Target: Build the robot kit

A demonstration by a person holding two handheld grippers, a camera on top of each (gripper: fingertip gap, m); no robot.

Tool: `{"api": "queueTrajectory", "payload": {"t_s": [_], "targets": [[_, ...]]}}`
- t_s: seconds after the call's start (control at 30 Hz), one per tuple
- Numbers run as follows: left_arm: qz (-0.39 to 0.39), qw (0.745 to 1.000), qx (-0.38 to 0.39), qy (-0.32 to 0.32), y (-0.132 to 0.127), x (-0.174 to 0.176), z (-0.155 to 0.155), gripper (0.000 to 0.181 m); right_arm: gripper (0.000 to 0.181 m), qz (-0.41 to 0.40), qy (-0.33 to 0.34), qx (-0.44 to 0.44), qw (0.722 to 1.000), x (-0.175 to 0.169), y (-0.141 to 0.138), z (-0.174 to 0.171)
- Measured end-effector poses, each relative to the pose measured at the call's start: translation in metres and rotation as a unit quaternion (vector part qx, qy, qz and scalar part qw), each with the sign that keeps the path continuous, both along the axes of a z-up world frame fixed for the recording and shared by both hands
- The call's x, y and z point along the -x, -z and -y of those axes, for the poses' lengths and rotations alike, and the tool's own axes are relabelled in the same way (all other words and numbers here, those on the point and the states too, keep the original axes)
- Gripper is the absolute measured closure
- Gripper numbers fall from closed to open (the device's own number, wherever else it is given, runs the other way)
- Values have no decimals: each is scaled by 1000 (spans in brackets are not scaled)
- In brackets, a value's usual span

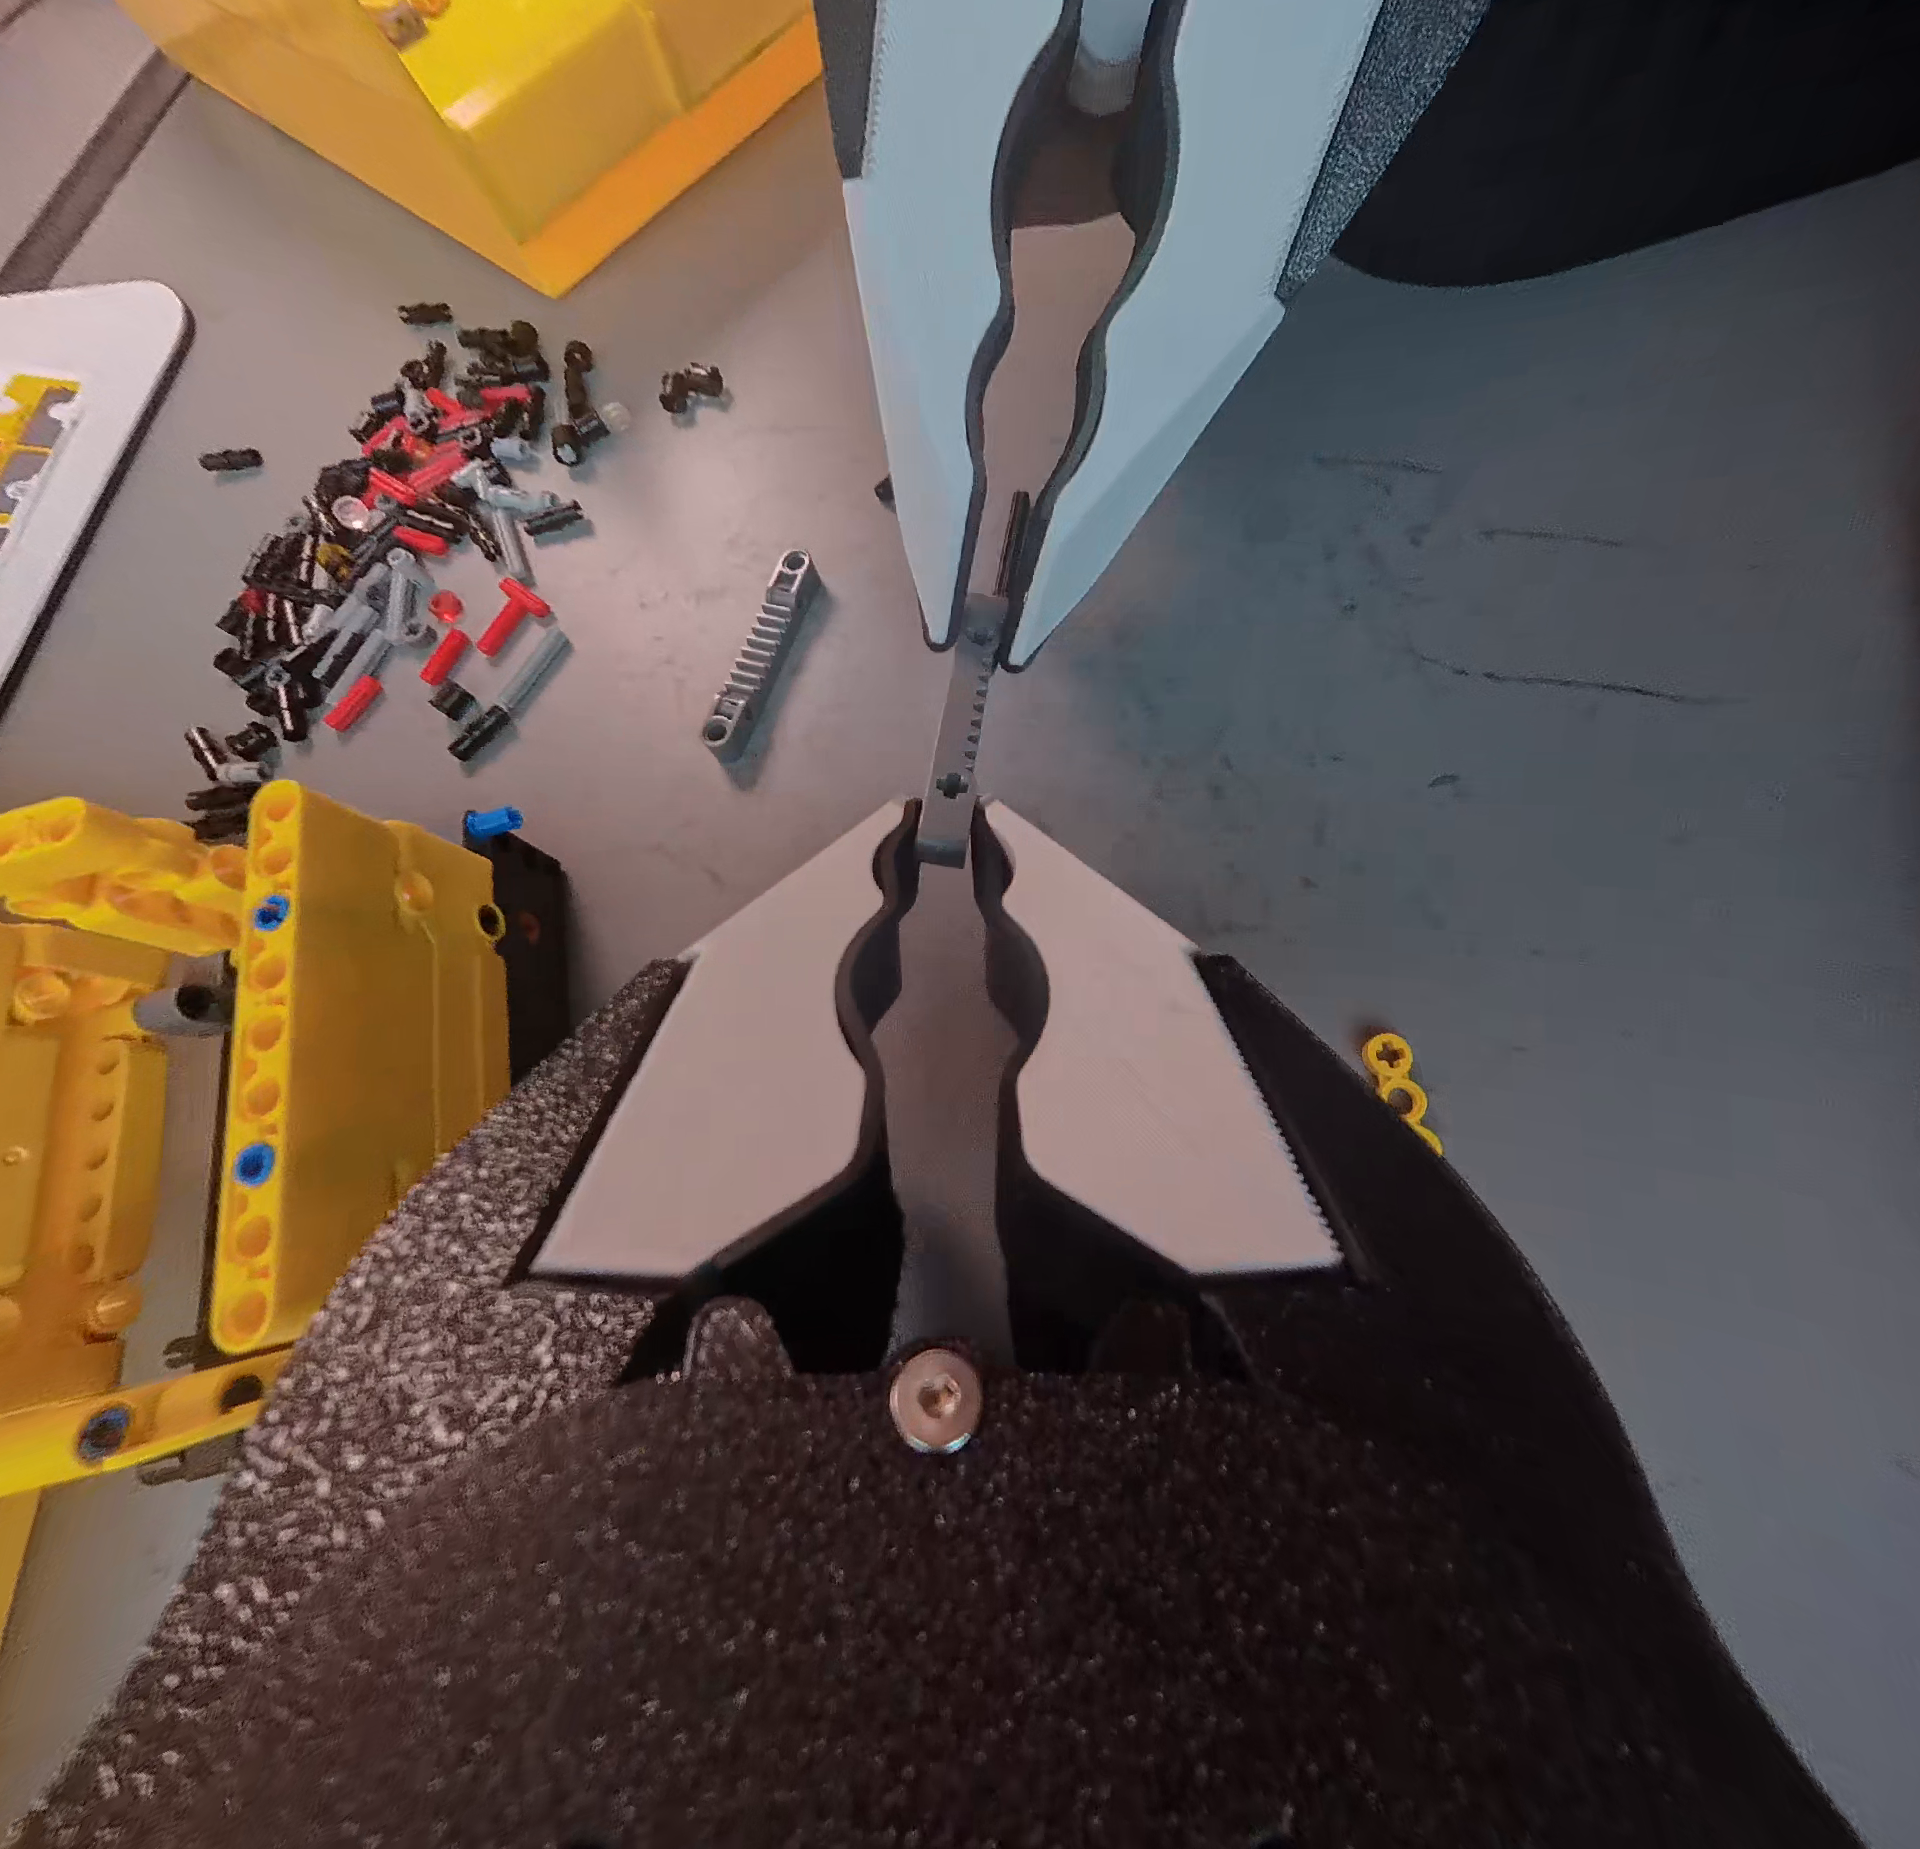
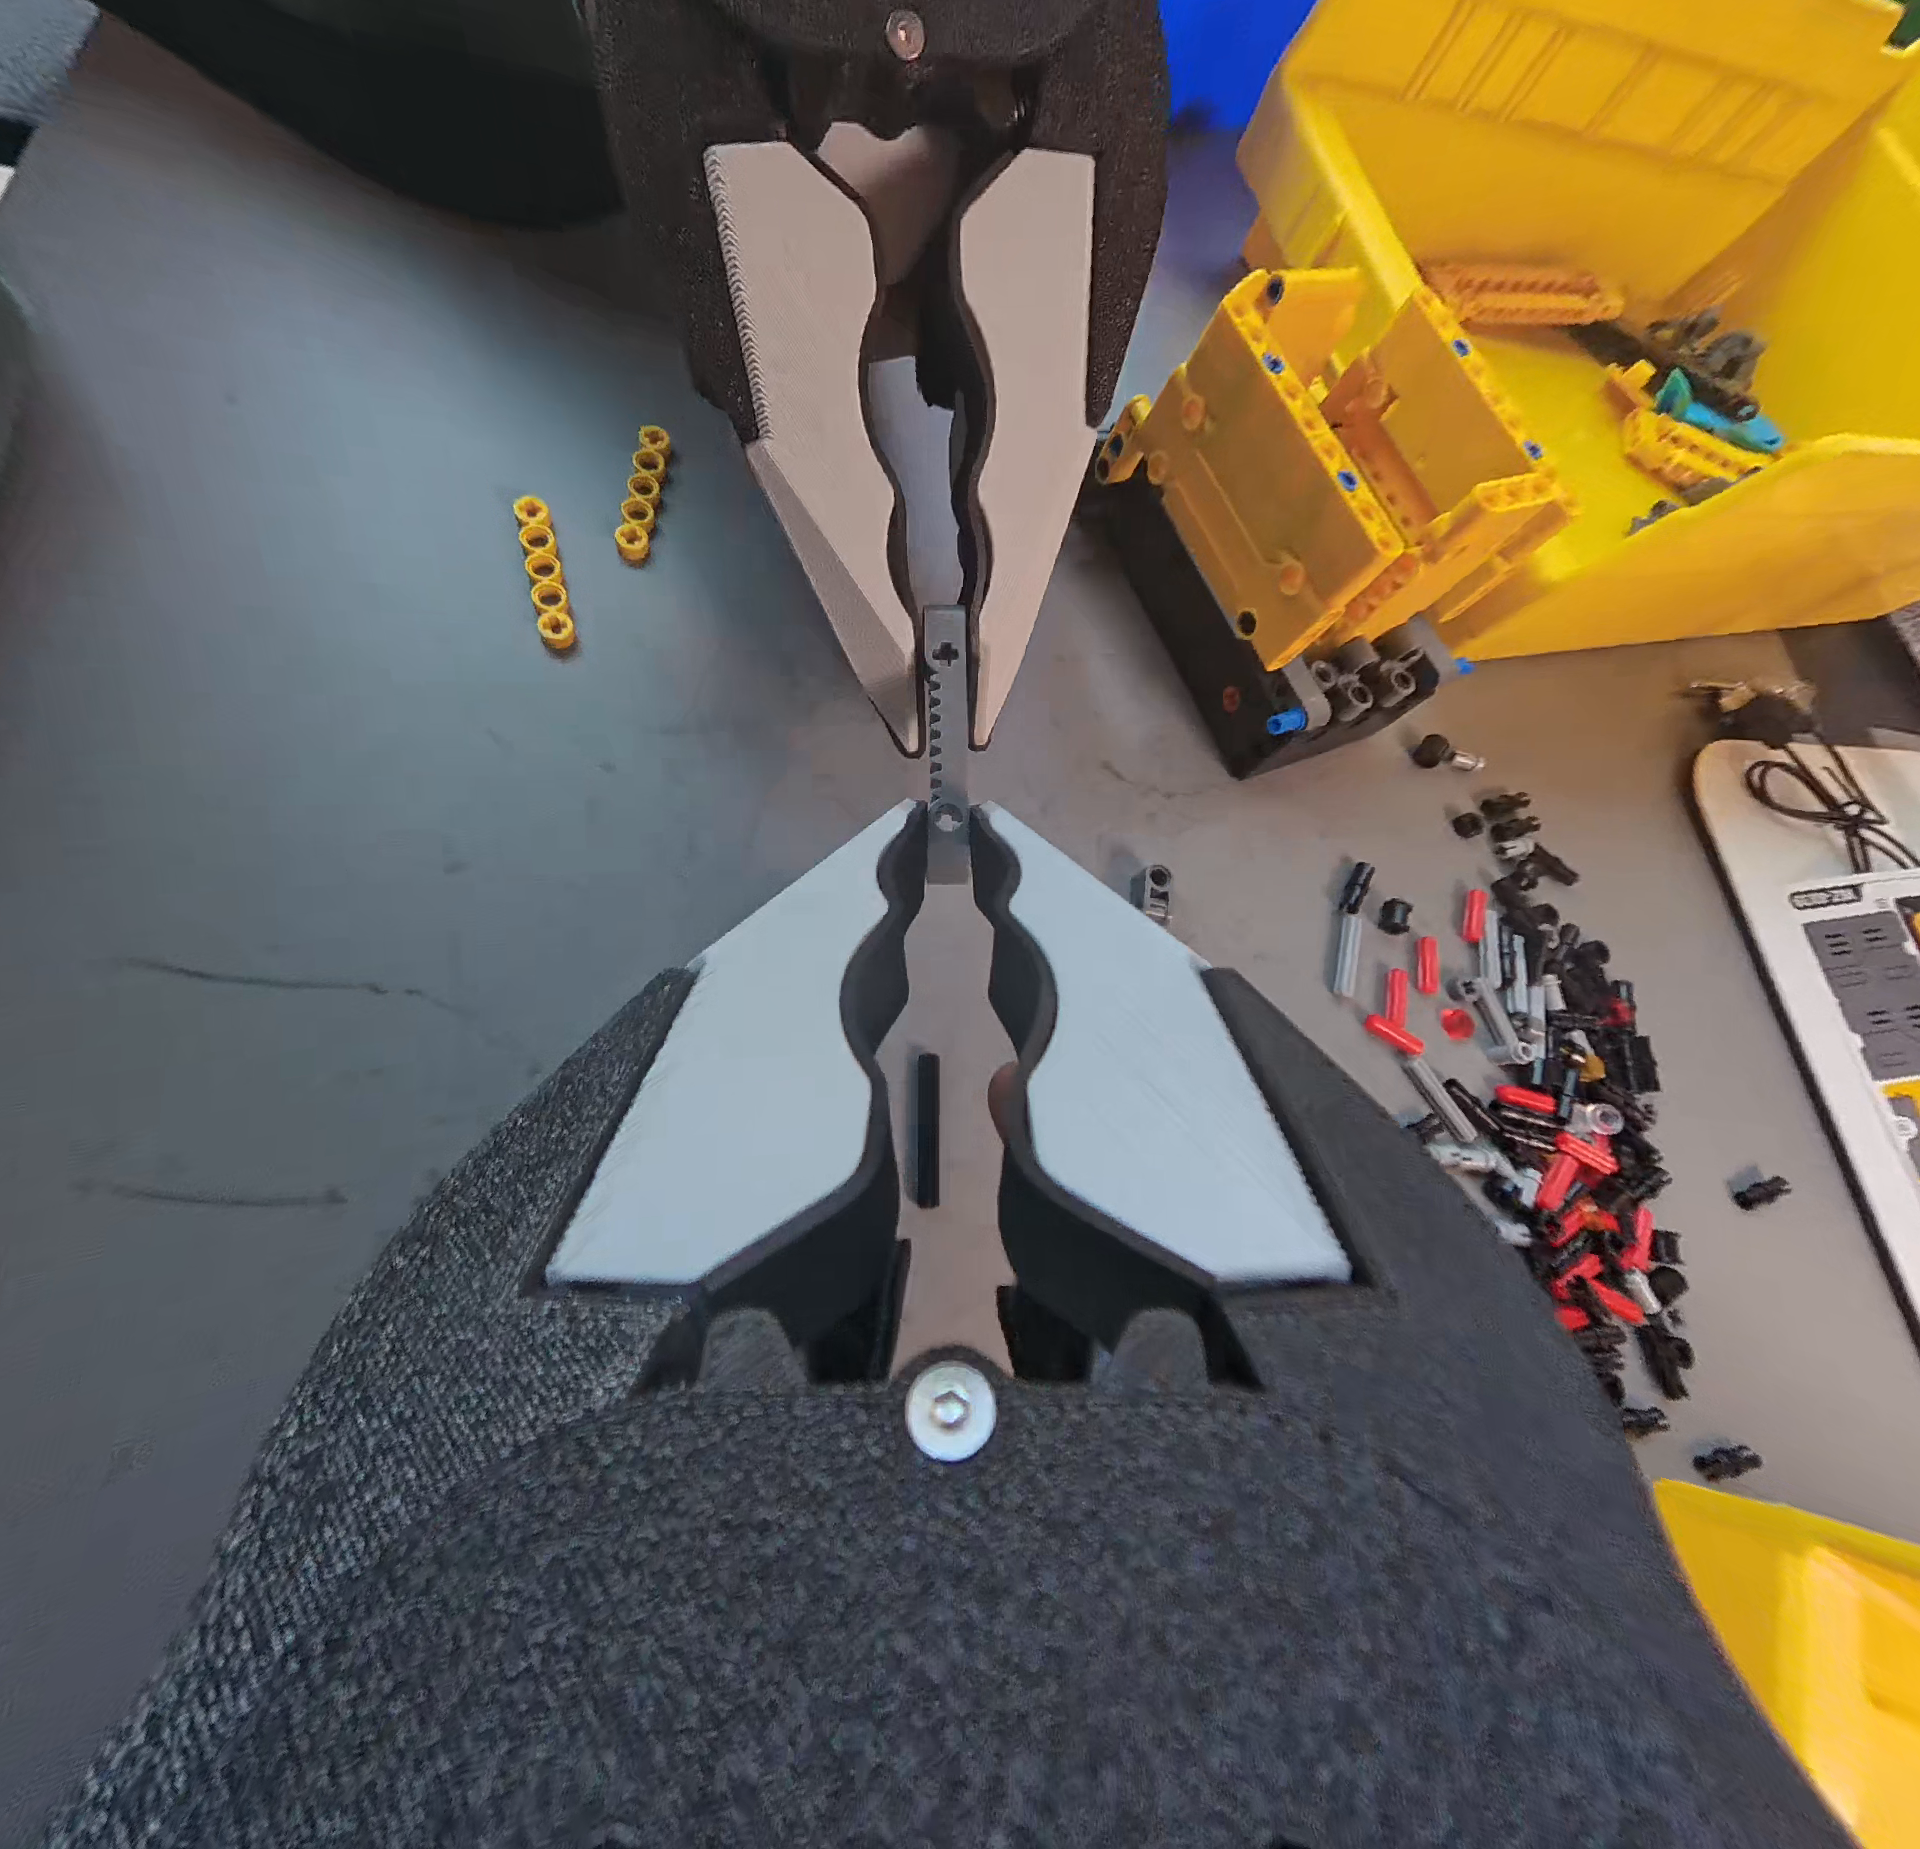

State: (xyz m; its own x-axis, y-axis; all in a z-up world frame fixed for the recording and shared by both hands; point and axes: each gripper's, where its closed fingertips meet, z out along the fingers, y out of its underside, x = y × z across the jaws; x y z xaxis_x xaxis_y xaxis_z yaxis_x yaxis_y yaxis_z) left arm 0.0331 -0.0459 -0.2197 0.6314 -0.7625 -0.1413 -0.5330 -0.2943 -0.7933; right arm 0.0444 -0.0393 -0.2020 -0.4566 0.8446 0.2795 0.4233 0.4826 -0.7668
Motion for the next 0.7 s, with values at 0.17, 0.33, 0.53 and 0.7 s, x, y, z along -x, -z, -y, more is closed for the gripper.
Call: {"api": "queueTrajectory", "payload": {"t_s": [0.17,0.33,0.53,0.7], "targets": [[15,998,-54,16,-16,-4,-1,173,174,-26,-2,0,1000,-3,-9,0],[49,995,-78,26,-31,-7,1,171,174,-36,-4,-6,999,-6,-12,-2],[56,995,-73,29,-31,-9,2,174,174,-37,-4,-10,999,-7,-12,-2],[89,995,-51,14,-33,-7,0,175,171,-48,4,-20,999,-6,-14,-7]]}}
